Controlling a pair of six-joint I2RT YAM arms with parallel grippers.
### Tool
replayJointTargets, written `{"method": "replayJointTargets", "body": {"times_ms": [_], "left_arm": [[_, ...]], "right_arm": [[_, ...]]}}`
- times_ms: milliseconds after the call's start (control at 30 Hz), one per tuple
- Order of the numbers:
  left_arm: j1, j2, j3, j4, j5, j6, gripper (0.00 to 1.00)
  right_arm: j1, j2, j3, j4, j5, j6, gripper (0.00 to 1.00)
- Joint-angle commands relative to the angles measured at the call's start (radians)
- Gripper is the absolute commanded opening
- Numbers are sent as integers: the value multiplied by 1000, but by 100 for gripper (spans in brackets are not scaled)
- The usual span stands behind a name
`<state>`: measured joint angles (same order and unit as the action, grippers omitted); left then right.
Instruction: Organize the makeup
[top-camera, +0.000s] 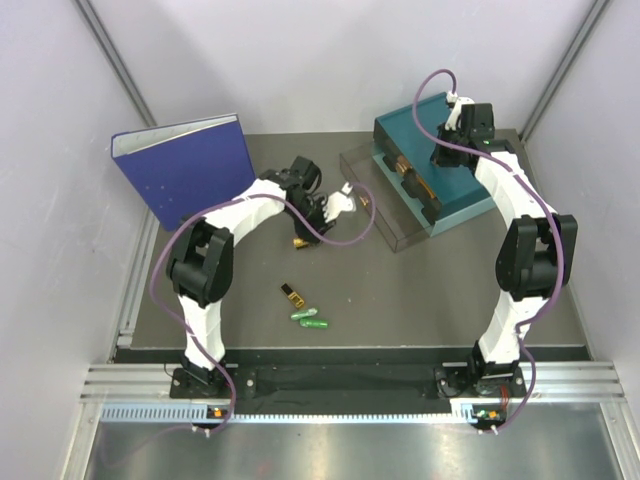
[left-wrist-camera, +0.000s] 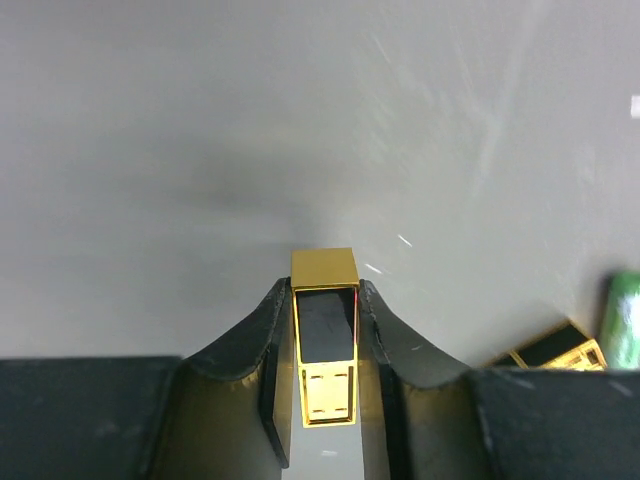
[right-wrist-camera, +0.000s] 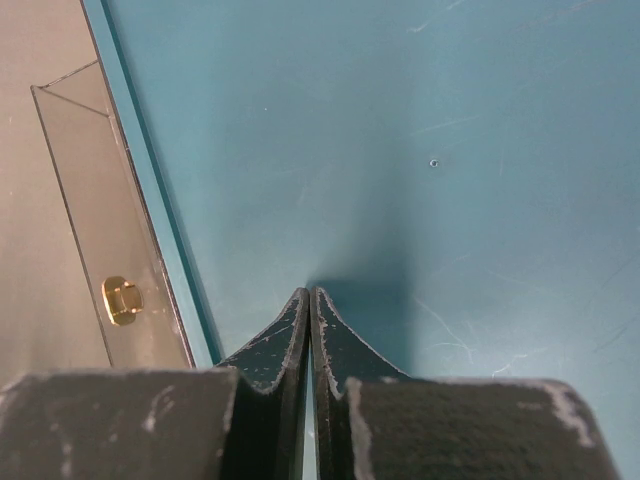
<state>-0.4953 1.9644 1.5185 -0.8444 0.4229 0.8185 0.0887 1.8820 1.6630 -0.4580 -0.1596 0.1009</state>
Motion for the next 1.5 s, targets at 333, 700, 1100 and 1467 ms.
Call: {"method": "replayJointTargets", "body": {"times_ms": [333,700,1100,1467], "left_arm": [[-22,57,393,410,278,-154,0],[-150,235,555,574,364,-280,0],[-196,314,525,628,333,-317,43],[-224,294,493,570,263,-256,64]], "right_arm": [[5,57,-32,-177,-4,-3,1],[2,75,-16,-186,-6,-3,1],[3,69,-34,-179,-11,-1,1],[3,81,-19,-185,-21,2,1]]}}
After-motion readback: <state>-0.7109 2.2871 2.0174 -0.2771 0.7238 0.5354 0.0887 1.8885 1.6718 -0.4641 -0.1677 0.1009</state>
